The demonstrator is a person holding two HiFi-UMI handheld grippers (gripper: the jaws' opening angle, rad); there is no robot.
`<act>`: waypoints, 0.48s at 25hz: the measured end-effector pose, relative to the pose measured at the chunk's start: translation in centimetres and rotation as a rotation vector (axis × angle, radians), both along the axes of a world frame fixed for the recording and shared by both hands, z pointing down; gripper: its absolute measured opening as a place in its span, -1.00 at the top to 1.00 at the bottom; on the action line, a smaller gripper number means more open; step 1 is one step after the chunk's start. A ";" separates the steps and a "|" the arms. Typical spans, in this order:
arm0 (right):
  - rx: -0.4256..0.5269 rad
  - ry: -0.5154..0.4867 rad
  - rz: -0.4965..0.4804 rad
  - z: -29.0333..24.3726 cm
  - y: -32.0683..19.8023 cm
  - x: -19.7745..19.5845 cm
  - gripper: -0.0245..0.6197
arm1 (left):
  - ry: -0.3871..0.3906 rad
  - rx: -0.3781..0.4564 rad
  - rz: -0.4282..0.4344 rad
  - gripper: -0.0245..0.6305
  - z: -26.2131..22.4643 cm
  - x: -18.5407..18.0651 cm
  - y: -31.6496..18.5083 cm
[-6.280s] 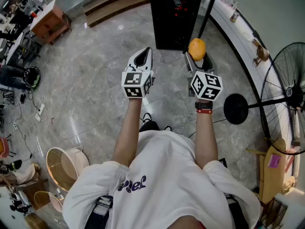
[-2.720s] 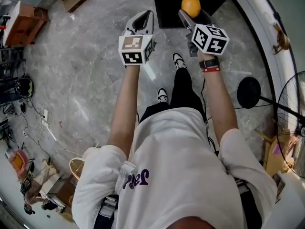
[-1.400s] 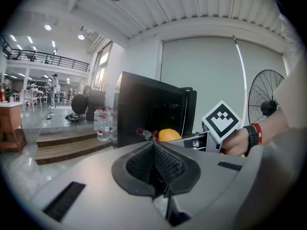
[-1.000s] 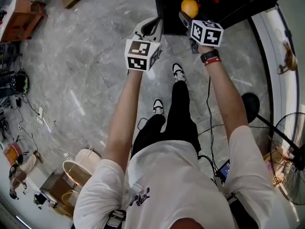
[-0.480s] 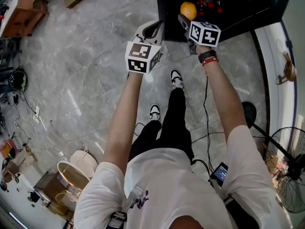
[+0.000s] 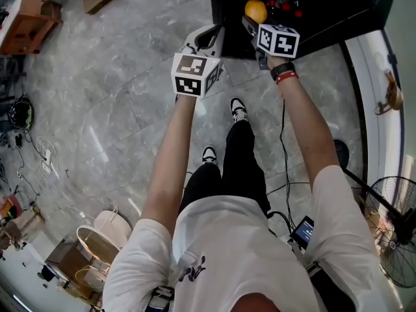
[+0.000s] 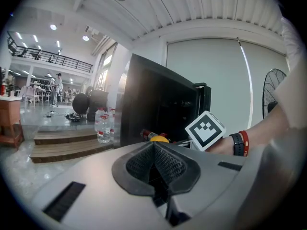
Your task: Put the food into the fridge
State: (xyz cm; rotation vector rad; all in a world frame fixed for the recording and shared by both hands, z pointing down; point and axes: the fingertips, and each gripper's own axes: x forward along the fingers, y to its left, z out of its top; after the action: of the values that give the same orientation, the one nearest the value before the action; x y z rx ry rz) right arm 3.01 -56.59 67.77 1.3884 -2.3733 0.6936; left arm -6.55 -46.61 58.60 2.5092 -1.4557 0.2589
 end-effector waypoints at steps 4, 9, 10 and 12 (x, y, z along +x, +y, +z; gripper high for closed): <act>0.014 0.008 -0.012 0.6 -1.5 0.0 -0.12 | 0.006 0.008 0.002 0.87 1.1 0.5 -0.7; 0.024 0.031 -0.014 1.2 -3.4 -0.4 -0.12 | 0.003 0.030 0.010 0.87 1.3 0.3 -1.3; 0.027 0.038 -0.015 1.3 -3.9 -0.4 -0.12 | 0.003 0.034 0.009 0.87 1.3 0.3 -1.5; 0.024 0.049 -0.020 1.8 -4.8 -0.4 -0.13 | 0.005 0.038 0.009 0.87 1.5 0.3 -1.7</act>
State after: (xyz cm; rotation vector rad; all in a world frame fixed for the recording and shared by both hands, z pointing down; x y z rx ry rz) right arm 2.65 -61.40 69.55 1.3730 -2.3618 0.6202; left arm -6.30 -48.36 60.10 2.5449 -1.4620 0.2284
